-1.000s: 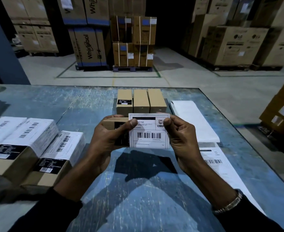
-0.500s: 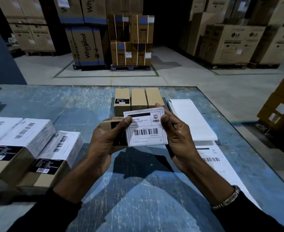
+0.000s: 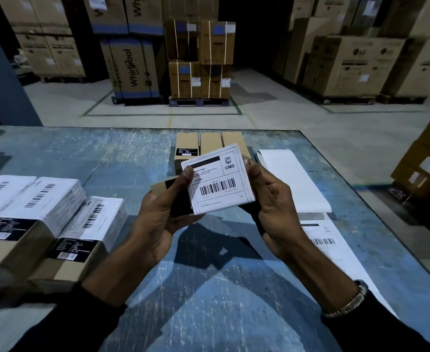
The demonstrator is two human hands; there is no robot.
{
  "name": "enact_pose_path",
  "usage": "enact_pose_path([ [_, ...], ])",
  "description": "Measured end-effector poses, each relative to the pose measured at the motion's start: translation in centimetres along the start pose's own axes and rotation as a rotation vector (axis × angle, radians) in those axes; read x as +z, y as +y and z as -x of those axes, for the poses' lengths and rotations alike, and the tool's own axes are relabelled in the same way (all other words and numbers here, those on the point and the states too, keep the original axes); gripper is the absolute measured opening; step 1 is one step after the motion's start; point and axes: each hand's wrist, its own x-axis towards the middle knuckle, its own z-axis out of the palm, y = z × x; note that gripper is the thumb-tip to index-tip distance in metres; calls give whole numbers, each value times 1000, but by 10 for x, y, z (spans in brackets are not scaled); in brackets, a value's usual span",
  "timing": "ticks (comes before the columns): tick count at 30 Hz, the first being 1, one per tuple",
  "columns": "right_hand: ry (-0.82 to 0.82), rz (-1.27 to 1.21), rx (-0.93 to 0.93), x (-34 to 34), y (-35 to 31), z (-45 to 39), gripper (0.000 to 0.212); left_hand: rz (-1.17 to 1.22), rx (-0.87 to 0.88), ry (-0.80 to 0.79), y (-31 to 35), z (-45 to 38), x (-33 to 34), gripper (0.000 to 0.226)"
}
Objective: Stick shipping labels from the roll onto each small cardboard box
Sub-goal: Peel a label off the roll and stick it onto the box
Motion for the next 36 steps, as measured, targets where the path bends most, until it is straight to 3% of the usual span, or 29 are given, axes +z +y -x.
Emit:
enact_pose_path([
  [2,17,-5,37,-3,-5,0,47,-14,16,-9,0,2,1,52],
  [8,-115,133,46,-10,-12,0,57,-136,210,-1,1,0,-5,79],
  [10,-95,142,50,-9,-7,2,61,-194,271,13,-2,-1,-5,79],
  [21,90,64,-170,9,-1,17,28,-296,509,6,-4,19,14,70],
  [30,169,202,-311,10,3,20,25,-257,381,61,-9,23,23,70],
  [36,177,303,-374,9,17,18,21,-185,281,170,-23,28,30,120],
])
